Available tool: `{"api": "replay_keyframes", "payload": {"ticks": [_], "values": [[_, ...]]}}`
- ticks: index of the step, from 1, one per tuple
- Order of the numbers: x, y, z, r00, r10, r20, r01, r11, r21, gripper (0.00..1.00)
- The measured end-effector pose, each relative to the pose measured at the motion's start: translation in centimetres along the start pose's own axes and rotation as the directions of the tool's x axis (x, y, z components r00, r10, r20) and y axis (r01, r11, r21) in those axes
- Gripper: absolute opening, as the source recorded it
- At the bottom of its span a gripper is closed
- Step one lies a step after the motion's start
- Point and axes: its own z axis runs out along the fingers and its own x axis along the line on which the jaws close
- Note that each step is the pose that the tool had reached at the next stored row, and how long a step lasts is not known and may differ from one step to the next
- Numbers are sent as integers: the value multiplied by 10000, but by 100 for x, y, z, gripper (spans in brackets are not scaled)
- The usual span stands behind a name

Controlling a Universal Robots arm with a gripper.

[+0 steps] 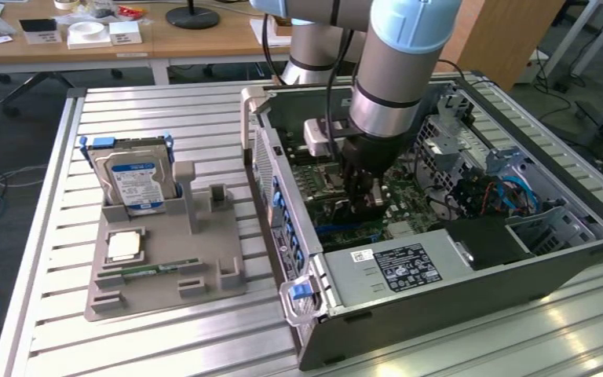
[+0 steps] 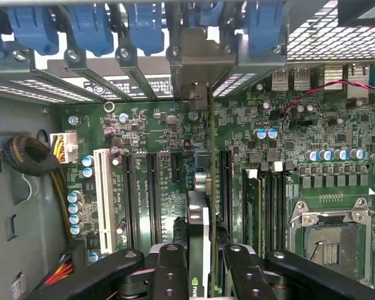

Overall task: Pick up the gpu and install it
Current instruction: 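Insert the gpu into the slot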

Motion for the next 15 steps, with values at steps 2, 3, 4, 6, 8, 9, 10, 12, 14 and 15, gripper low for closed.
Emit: {"api": "replay_keyframes", "payload": {"ticks": [2,3,4,6,8,9,10,12,14,15], "values": [[-4,3,1,10000,0,-1,0,10000,-1,27],[-5,5,1,10000,0,-2,0,10000,-1,27],[-6,6,3,10000,0,-3,0,10000,-2,27],[-7,7,13,10000,1,-3,-1,10000,-2,27],[-7,9,28,10000,5,-5,-5,10000,-1,27],[-7,9,33,10000,6,-7,-6,10000,-2,27],[-7,9,35,10000,6,-11,-6,10000,-3,27],[-9,10,39,10000,9,-13,-9,10000,-4,27],[-11,11,44,10000,10,-11,-10,10000,-3,27],[-14,12,47,10000,12,-9,-12,10000,-1,27]]}}
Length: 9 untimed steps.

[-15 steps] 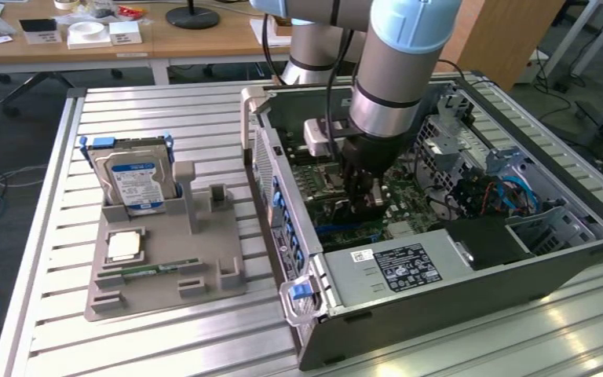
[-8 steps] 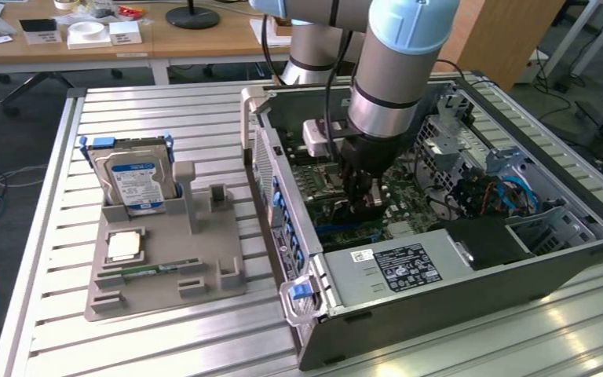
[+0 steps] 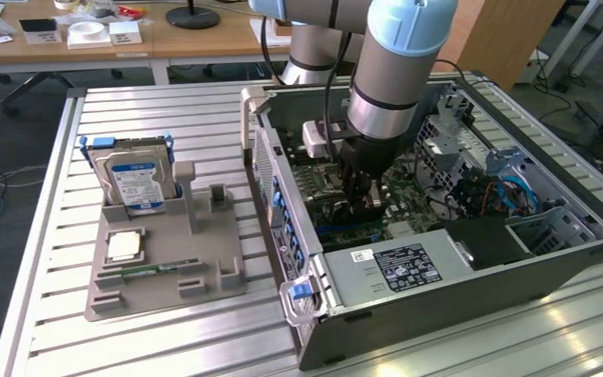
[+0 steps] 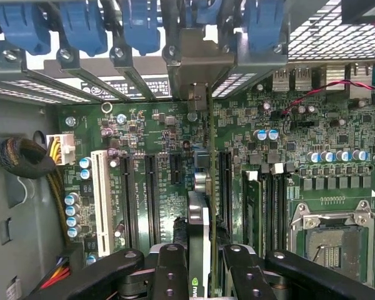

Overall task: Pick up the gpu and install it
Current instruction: 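Insert the gpu into the slot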

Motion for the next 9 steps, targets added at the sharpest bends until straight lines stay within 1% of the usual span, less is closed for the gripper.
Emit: {"api": "replay_keyframes", "payload": {"ticks": [9], "values": [[-7,5,12,10000,6,3,-6,10000,0,27]]}}
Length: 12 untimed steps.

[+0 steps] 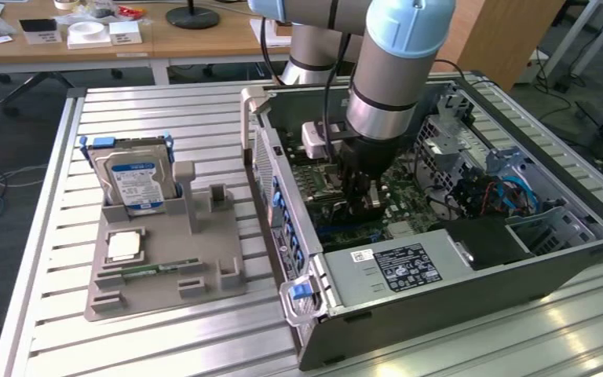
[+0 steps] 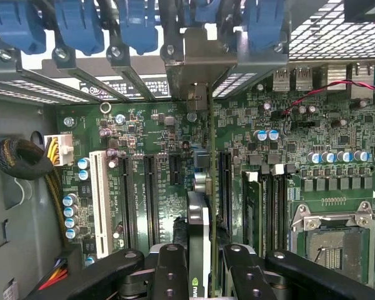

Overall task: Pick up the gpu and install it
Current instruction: 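Insert the gpu into the slot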

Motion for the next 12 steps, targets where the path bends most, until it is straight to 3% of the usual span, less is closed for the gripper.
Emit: {"api": "replay_keyframes", "payload": {"ticks": [12], "values": [[25,-1,0,10000,1,15,-1,10000,-1,27]]}}
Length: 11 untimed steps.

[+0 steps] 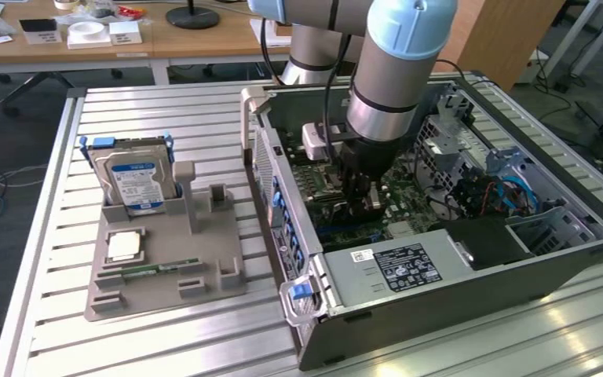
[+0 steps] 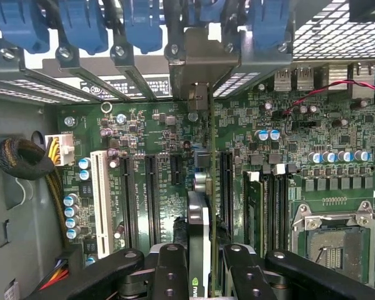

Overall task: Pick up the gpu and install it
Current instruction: 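Insert the gpu into the slot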

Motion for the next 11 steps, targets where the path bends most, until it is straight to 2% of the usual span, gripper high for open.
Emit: {"api": "replay_keyframes", "payload": {"ticks": [11], "values": [[1,0,28,10000,-1,-3,1,10000,-1,27]]}}
